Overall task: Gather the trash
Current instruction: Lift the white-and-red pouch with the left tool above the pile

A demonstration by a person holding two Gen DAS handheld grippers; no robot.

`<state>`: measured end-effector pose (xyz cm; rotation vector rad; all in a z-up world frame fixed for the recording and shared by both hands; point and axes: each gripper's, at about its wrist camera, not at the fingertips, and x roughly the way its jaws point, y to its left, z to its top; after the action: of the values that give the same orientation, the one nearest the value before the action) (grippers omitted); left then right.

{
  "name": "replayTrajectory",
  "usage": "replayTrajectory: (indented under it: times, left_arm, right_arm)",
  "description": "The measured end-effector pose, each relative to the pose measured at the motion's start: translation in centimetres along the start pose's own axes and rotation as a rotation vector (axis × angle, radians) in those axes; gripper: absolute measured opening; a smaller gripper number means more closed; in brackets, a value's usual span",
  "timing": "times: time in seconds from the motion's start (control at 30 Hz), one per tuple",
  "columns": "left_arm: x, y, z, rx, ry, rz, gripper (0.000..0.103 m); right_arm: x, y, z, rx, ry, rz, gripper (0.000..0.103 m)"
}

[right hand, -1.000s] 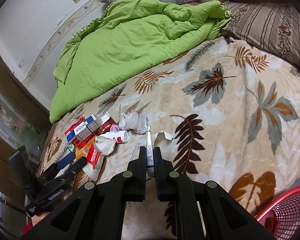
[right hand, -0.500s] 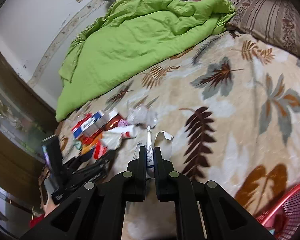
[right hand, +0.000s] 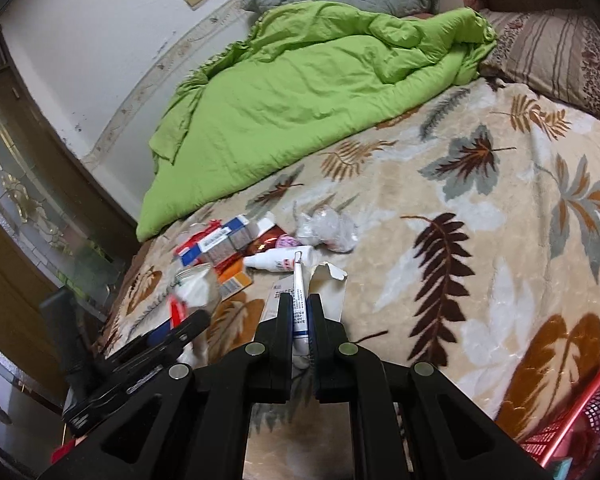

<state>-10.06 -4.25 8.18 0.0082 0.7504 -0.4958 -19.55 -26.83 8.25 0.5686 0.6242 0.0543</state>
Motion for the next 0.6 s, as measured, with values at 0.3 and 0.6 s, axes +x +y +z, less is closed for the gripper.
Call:
replayTrajectory:
  times: [0.3, 0.6]
  left_arm:
    - [-3.4, 0.4, -1.6, -0.026, -0.101, 0.146, 0.048]
    - [-2.3, 0.0, -1.7, 0.001, -0.089, 0.169, 0.048]
  right_arm:
    - [0.8, 2.6, -1.0, -0.078, 0.003, 0.033, 0.008]
    - [1.1, 1.8, -0.9, -0.057, 0.016, 0.040, 0.008]
